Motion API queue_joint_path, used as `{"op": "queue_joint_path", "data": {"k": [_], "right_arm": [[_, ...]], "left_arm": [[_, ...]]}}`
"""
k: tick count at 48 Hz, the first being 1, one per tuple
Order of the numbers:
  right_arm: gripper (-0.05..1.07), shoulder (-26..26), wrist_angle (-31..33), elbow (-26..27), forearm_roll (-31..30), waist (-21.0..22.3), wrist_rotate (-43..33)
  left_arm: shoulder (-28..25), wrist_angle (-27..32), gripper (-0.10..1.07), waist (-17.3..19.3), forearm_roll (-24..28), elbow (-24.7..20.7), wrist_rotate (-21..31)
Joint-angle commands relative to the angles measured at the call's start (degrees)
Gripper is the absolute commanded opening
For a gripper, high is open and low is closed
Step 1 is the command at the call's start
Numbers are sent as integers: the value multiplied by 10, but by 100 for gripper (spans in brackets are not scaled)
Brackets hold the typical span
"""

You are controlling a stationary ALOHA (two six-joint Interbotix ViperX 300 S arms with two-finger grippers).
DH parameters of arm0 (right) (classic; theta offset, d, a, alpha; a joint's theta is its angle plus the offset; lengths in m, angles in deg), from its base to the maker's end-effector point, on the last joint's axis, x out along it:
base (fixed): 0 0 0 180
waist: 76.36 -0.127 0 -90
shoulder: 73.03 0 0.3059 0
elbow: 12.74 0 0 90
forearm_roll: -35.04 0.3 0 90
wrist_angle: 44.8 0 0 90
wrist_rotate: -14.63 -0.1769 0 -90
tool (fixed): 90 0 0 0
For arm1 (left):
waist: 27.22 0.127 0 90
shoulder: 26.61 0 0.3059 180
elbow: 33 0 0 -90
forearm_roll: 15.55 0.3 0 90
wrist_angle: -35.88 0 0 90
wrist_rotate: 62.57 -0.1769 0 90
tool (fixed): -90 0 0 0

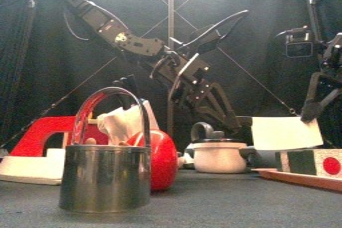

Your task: Cut sushi roll

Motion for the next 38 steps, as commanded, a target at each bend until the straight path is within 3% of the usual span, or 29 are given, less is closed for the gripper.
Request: {"op": "queue_joint_path", "data": {"k": [1,14,38], "right_arm": [[40,6,-13,18,-4,-9,-2],[40,5,-29,14,4,-62,-4],[40,-3,-25,10,7,-60,-4]], "left_arm": [[21,-15,60,-9,2,-17,0],[18,-17,60,-38,1,-18,1],[10,-17,60,-38,0,-18,2]]}}
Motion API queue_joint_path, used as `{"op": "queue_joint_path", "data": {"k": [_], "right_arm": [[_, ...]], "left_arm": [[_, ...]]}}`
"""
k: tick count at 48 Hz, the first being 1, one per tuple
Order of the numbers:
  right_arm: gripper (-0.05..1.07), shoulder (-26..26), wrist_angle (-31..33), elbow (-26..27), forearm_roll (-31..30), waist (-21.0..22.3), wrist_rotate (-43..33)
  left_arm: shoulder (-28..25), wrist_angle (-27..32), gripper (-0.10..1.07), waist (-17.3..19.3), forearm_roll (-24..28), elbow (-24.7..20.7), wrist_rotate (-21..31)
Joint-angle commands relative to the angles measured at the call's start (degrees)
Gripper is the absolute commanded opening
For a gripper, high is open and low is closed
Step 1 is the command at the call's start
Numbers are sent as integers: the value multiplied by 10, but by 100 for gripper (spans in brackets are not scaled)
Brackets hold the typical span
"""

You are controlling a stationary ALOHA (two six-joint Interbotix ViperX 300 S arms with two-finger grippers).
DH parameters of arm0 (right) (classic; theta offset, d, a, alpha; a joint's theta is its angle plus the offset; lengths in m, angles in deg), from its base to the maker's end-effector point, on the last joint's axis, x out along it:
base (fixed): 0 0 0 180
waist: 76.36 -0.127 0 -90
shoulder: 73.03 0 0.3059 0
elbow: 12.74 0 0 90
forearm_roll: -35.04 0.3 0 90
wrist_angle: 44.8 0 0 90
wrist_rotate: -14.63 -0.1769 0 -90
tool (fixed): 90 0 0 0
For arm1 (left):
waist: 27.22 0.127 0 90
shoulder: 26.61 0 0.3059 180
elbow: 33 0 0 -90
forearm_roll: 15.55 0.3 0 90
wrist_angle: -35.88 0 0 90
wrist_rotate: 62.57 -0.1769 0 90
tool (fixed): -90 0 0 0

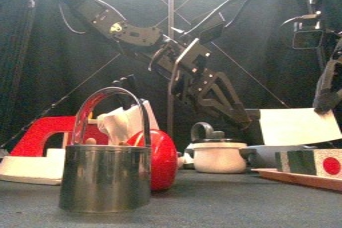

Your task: Cut sushi roll

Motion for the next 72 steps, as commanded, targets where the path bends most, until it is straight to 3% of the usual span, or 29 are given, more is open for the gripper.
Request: {"op": "queue_joint_path", "data": {"k": [1,72], "right_arm": [[40,0,0,10,-2,4,-4],[40,-21,-2,2,6,6,-9]], "left_arm": [[8,-14,60,-2,0,-17,-1],[-3,-20,60,11,0,-16,0]]}}
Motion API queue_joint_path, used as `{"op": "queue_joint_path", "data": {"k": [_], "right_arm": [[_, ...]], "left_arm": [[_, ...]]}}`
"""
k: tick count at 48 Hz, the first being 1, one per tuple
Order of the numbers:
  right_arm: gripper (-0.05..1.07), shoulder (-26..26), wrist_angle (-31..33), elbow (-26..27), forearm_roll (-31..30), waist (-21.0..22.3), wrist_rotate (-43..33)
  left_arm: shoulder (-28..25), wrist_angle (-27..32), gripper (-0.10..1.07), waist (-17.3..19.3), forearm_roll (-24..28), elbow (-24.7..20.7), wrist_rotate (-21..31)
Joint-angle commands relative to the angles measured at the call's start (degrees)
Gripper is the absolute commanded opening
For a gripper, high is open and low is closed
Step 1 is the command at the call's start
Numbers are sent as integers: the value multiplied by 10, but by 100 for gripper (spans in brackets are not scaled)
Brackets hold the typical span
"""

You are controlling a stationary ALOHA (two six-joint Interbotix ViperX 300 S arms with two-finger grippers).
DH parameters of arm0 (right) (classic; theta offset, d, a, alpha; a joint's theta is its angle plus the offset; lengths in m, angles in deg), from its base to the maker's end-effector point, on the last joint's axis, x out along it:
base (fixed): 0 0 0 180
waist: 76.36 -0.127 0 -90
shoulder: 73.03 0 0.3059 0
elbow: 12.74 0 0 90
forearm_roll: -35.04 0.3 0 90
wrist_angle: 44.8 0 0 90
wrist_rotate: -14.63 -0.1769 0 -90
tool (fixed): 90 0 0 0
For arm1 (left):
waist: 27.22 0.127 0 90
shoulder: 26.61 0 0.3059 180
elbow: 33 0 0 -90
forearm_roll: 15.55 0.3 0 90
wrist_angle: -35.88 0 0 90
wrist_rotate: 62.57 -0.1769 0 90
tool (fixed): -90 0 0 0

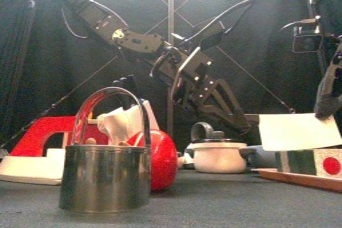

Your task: Cut sushi roll

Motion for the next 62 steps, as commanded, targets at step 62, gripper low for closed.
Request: {"op": "queue_joint_path", "data": {"k": [62], "right_arm": [[40,-74,-25,4,27,5,-4]], "left_arm": [[-19,-5,60,-6,-19,-13,0]]}}
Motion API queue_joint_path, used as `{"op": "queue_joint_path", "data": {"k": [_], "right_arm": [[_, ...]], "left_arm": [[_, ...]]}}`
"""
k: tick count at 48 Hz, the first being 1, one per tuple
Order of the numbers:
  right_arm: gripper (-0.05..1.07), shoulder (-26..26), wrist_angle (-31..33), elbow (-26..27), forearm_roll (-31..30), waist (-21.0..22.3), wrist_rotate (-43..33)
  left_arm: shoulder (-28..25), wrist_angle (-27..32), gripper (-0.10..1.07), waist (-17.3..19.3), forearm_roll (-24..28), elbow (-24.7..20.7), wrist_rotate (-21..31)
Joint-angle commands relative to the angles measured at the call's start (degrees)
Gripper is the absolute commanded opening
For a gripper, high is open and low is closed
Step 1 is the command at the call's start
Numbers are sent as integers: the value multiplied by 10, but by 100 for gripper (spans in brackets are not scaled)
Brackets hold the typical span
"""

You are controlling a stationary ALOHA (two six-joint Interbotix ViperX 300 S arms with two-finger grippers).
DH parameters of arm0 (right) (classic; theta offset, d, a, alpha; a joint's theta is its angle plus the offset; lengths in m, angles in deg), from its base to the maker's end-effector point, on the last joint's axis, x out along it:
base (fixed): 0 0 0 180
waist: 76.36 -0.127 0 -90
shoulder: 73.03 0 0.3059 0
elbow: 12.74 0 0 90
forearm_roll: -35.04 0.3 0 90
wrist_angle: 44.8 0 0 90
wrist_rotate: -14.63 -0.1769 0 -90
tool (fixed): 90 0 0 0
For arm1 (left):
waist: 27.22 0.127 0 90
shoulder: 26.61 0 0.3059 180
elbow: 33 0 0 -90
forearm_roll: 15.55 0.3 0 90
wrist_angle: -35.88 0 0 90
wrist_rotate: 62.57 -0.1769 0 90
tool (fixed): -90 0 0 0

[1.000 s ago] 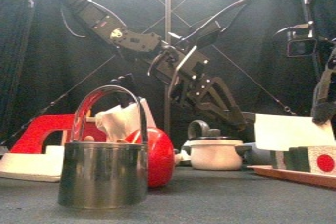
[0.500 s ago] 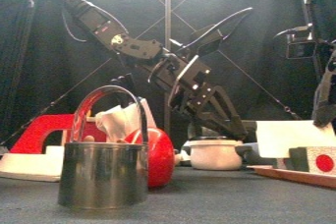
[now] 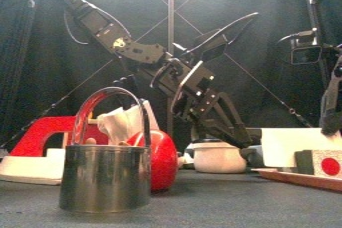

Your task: Cut sushi roll

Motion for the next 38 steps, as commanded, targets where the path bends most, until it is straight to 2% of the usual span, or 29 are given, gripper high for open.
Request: {"op": "queue_joint_path", "data": {"k": [1,38], "right_arm": [[40,-8,-2,4,4,3,-2],[40,-45,-21,4,13,4,-1]], "left_arm": [[7,-1,60,-4,-1,-12,1],[5,1,60,-4,-1,-12,0]]}}
